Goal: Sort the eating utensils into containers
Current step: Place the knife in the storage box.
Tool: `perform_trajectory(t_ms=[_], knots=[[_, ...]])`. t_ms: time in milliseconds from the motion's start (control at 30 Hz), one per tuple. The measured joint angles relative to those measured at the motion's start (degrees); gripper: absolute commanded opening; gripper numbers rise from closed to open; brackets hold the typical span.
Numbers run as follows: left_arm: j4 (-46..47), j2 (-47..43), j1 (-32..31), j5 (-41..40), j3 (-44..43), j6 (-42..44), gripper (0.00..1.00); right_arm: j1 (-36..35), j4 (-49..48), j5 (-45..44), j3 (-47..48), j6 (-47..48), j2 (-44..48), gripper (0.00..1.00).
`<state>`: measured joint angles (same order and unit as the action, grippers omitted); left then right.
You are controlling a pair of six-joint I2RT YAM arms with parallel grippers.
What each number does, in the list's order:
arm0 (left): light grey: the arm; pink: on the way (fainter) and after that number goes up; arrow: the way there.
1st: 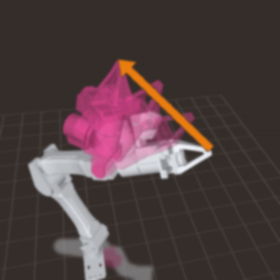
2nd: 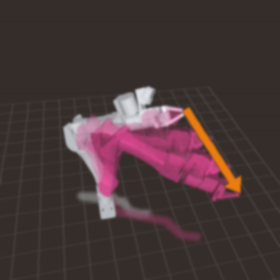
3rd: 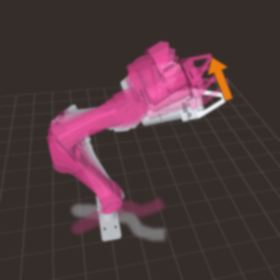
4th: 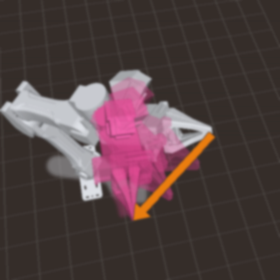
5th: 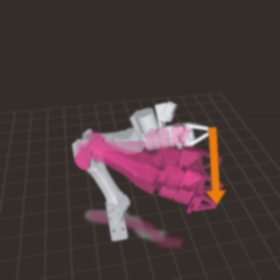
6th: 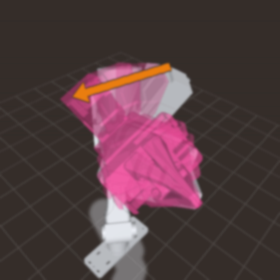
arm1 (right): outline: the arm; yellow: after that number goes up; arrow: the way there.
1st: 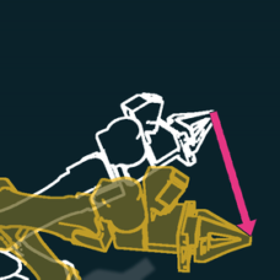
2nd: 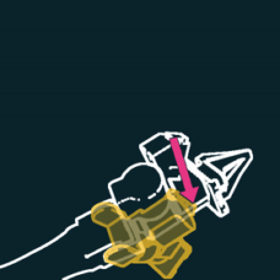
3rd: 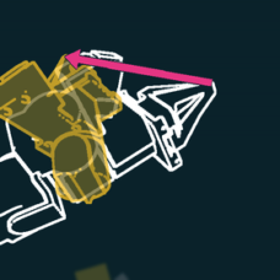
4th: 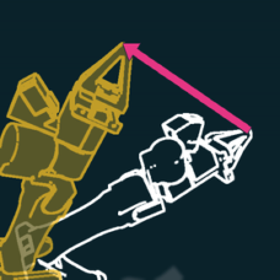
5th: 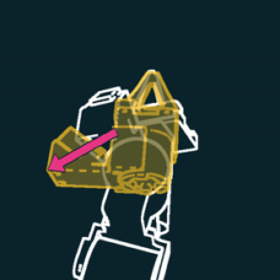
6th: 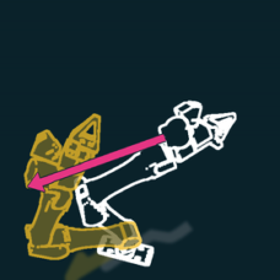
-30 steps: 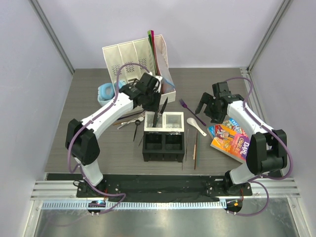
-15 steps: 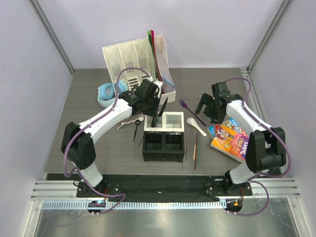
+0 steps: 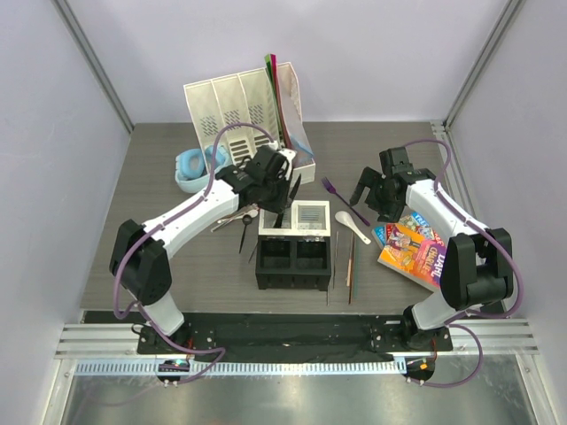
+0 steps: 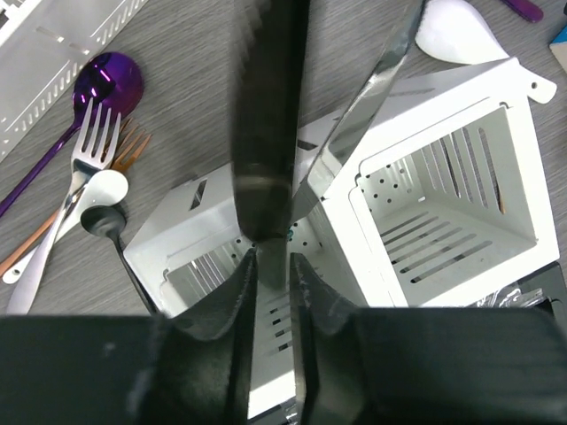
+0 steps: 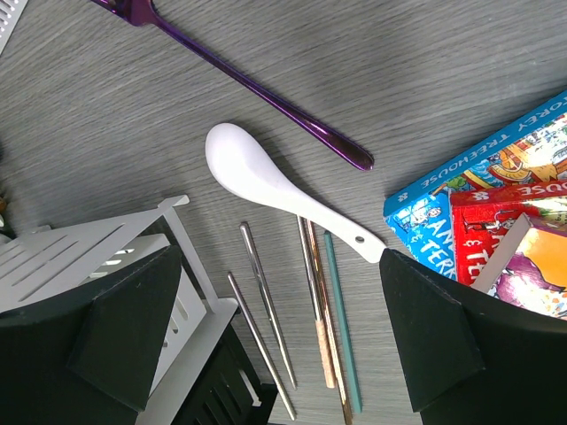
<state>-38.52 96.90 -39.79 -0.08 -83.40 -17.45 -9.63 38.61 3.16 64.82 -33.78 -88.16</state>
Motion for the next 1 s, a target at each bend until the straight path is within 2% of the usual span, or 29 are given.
perform_trajectory(t_ms=[100, 300, 467, 667, 833, 1000], knots=[[-0.3, -0.3, -0.3, -0.4, 0.4, 0.0, 0.26, 0.0, 0.0, 0.0, 0.0, 0.0, 0.0, 1.0], [-0.6, -1.2, -0.4, -2.6, 0.4, 0.2, 0.4, 0.0, 0.0, 0.0, 0.0, 0.0, 0.0, 1.0], [-0.9, -3.3, -0.4, -7.8, 0.8, 0.2, 0.46, 0.0, 0.0, 0.0, 0.0, 0.0, 0.0, 1.0], [-0.9, -10.4, 1.0, -14.0, 6.6, -0.9, 0.44, 0.0, 0.0, 0.0, 0.0, 0.0, -0.1, 1.0], [-1.0, -14.9, 5.6, -14.9, 14.1, -3.7, 0.35, 0.0, 0.0, 0.2, 0.0, 0.0, -1.1, 1.0], [-1.1, -14.9, 8.4, -14.2, 18.3, -5.0, 0.34, 0.0, 0.0, 0.6, 0.3, 0.0, -2.4, 1.0]])
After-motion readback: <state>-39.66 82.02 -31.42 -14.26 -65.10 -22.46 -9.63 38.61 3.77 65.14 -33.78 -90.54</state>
